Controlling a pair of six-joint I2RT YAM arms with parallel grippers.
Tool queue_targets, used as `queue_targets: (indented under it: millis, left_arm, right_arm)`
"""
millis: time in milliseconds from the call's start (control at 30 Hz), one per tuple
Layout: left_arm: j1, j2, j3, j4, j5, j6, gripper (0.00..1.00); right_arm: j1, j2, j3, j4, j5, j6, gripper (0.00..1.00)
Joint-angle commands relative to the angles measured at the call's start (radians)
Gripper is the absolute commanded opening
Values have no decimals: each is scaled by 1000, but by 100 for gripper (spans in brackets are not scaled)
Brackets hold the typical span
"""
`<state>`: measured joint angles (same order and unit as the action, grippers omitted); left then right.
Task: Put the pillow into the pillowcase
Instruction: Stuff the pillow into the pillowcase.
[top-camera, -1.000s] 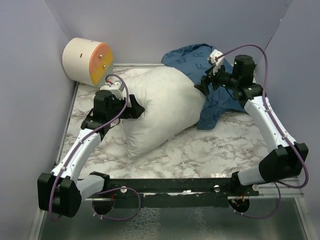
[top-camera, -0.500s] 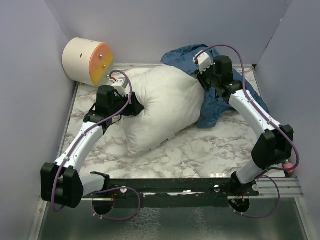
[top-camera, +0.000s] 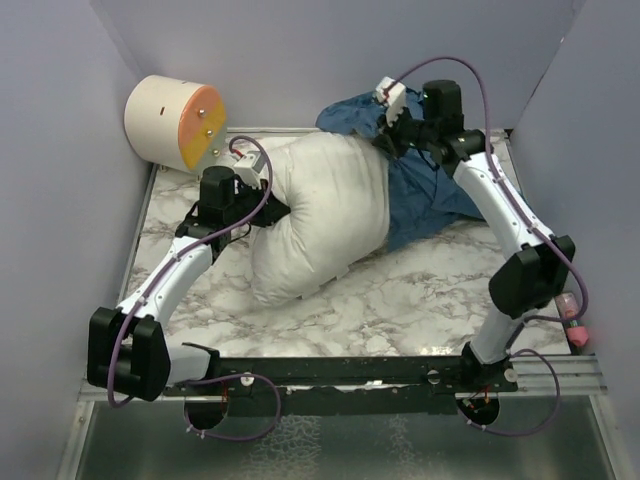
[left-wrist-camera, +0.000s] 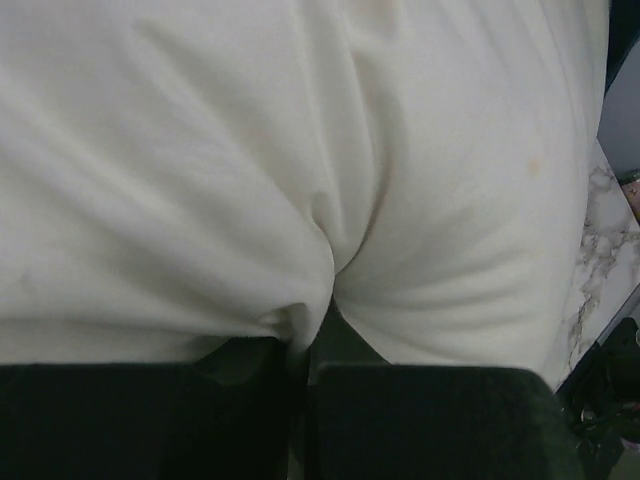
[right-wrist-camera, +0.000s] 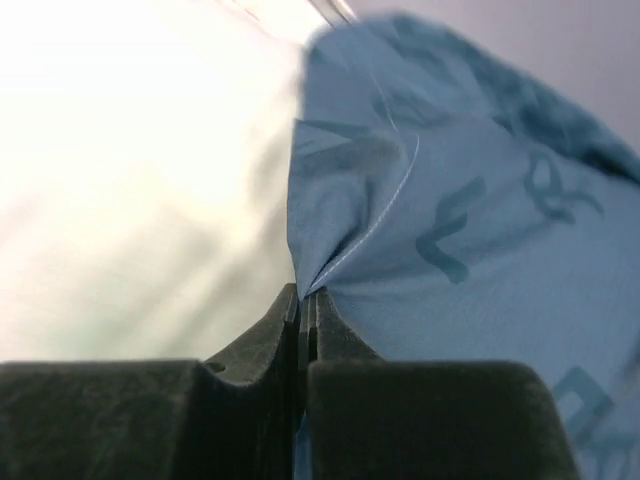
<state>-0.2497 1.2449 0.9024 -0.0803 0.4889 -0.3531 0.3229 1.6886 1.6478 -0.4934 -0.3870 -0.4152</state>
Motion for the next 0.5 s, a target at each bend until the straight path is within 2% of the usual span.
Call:
queue_targets:
  millis: [0, 67, 100, 167, 267, 367, 400, 467]
  left_arm:
    - [-83, 66, 96, 189, 125, -57, 0]
    - [-103, 77, 141, 220, 121, -82, 0]
    - [-108, 75, 151, 233, 115, -94, 0]
    - [-113, 63, 140, 271, 105, -117, 0]
    - [-115, 47, 65, 338, 100, -138, 0]
    - [-116, 54, -32, 421, 102, -191, 0]
    - [-116, 56, -56, 429, 91, -202, 0]
    - [-112, 52, -95, 397, 29, -207, 0]
  right_arm:
    - [202, 126, 378, -126, -506, 130, 1]
    - [297, 110, 337, -79, -495, 139, 1]
    - [311, 121, 330, -91, -538, 163, 1]
    - [312, 123, 257, -80, -519, 199, 1]
    - [285, 106, 120, -56, -388, 167, 1]
    - [263, 104, 33, -74, -346, 130, 1]
    - [261, 93, 9, -80, -340, 108, 4]
    - [253, 46, -38, -92, -343, 72, 30]
